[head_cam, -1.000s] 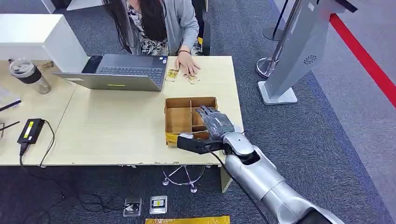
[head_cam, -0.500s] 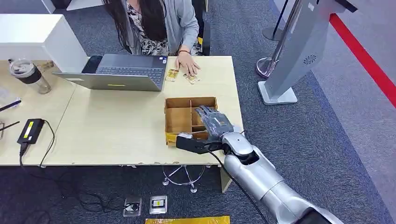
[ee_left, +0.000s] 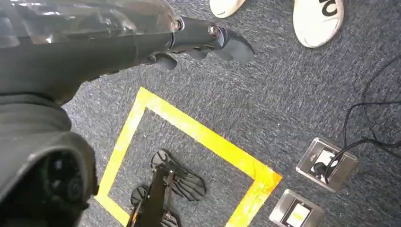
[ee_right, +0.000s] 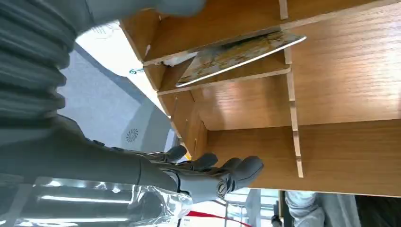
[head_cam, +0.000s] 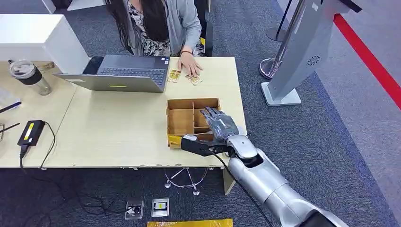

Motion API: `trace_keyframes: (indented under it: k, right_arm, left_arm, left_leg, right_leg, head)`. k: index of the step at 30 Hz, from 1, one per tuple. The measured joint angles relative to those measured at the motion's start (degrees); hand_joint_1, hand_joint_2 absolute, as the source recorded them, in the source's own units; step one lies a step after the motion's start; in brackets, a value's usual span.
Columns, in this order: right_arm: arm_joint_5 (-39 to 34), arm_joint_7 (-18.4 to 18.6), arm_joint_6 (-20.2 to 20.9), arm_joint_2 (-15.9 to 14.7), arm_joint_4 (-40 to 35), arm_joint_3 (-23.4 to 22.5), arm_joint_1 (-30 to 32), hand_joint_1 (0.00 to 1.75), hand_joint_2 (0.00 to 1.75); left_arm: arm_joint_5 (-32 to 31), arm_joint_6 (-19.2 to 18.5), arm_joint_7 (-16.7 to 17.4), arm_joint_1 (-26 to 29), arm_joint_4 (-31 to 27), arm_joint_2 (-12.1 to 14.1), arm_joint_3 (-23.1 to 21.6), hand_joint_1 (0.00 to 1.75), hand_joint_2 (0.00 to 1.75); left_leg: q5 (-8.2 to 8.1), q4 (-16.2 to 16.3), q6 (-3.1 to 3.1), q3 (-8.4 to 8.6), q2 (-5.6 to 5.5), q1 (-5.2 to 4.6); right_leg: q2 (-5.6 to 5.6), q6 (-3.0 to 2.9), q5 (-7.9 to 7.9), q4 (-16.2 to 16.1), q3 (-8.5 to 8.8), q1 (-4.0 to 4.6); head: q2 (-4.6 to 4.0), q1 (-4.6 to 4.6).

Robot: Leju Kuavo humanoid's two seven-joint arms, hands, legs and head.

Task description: Pass the card to the sensor for recognition and then transmit it.

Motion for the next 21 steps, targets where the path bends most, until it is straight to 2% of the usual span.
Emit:
trace_keyframes:
  k: [10,11,12,13,21]
  right_arm:
    - [0.0,0.0,-0.1,0.0,0.5,0.0,0.0,0.0,1.75]
    - [0.0,0.0,-0.1,0.0,0.5,0.0,0.0,1.54,1.75]
    - [0.0,0.0,-0.1,0.0,0.5,0.0,-0.1,1.54,1.75]
    - [0.0,-0.1,0.0,0.0,0.5,0.0,0.0,1.75,1.75]
    - [-1.5,-1.6,0.3,0.0,0.5,-0.1,-0.1,1.75,1.75]
  left_arm:
    - [0.2,-0.1,0.0,0.0,0.0,0.0,-0.5,0.0,0.0]
    - [0.2,-0.1,0.0,0.0,0.0,0.0,-0.5,0.0,0.0]
    - [0.2,-0.1,0.0,0.0,0.0,0.0,-0.5,0.0,0.0]
    - [0.2,-0.1,0.0,0.0,0.0,0.0,-0.6,0.0,0.0]
    - [0.4,-0.2,0.0,0.0,0.0,0.2,-0.7,0.0,0.0]
  left_leg:
    - [0.0,0.0,0.0,-0.01,0.0,0.0]
    - [0.0,0.0,0.0,-0.01,0.0,0.0]
    - [0.0,0.0,0.0,0.0,0.0,0.0]
    - [0.0,0.0,0.0,-0.01,0.0,0.0]
    - [0.0,0.0,0.0,0.0,0.0,0.0]
  right_leg:
    - [0.01,0.0,0.0,0.0,-0.01,0.0]
    - [0.01,0.0,0.0,0.0,-0.01,0.0]
    - [0.01,0.0,0.0,0.0,-0.01,0.0]
    - [0.01,0.0,0.0,0.0,-0.01,0.0]
    - [0.01,0.0,0.0,0.0,0.0,0.0]
  head:
    - [0.0,0.02]
    - [0.0,0.0]
    - [0.0,0.0]
    - [0.0,0.0]
    - [0.0,0.0]
